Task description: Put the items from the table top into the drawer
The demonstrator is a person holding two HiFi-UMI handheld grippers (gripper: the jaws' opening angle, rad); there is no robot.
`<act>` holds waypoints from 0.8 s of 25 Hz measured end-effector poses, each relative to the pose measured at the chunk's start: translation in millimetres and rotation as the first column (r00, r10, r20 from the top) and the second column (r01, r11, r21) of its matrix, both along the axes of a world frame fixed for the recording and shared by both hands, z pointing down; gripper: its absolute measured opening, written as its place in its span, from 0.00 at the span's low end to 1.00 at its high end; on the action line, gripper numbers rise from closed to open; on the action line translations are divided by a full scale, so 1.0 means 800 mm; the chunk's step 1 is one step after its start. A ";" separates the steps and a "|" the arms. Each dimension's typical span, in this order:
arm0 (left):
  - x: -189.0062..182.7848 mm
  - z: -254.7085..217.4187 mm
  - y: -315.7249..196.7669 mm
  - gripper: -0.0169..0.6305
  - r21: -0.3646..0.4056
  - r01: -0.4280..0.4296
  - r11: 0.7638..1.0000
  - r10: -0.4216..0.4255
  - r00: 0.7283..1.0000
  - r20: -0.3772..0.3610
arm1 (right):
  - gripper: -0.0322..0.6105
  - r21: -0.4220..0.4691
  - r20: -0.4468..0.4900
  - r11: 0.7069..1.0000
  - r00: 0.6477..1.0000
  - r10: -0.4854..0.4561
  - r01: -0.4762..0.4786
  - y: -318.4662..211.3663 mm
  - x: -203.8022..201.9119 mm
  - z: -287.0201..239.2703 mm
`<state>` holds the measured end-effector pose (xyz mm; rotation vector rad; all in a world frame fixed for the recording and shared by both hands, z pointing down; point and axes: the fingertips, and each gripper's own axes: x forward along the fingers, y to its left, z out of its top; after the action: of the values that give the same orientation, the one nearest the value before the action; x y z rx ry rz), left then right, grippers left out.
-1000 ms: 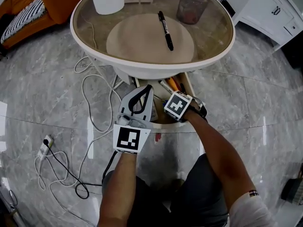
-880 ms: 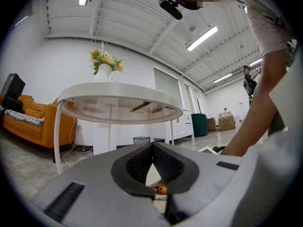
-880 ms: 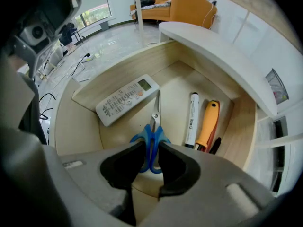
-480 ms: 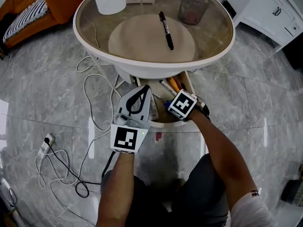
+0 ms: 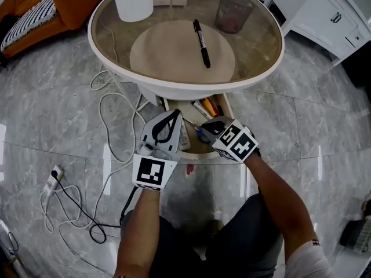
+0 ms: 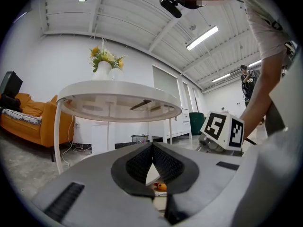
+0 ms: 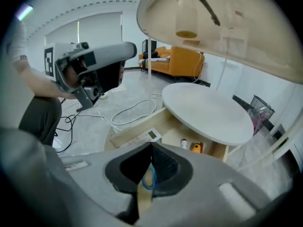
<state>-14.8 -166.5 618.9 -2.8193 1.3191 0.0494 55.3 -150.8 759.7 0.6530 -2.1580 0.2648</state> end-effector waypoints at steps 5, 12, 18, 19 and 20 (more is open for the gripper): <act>-0.001 -0.015 0.007 0.03 0.013 -0.017 1.000 0.017 1.000 0.001 | 0.05 -0.011 0.098 1.000 0.995 0.011 -0.010 0.023 -0.013 -0.044; 0.008 -0.046 0.033 0.03 0.020 -0.059 0.998 0.058 0.998 0.026 | 0.05 0.063 0.224 0.998 0.974 -0.033 0.020 0.052 -0.031 -0.150; 0.010 -0.102 0.061 0.03 0.037 -0.112 0.993 0.112 0.994 -0.004 | 0.05 0.097 0.341 0.995 0.940 -0.017 -0.018 0.065 -0.044 -0.240; 0.010 -0.112 0.063 0.03 0.043 -0.122 0.992 0.122 0.993 -0.003 | 0.05 0.097 0.360 0.995 0.933 -0.006 -0.031 0.065 -0.046 -0.256; 0.010 -0.122 0.065 0.03 0.049 -0.128 0.990 0.129 0.992 -0.001 | 0.05 0.102 0.374 0.994 0.927 0.004 -0.046 0.063 -0.047 -0.272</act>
<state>-6.5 -114.2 521.1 -2.8598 1.1188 0.0890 18.0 -100.5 542.0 0.7398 -2.5457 0.3065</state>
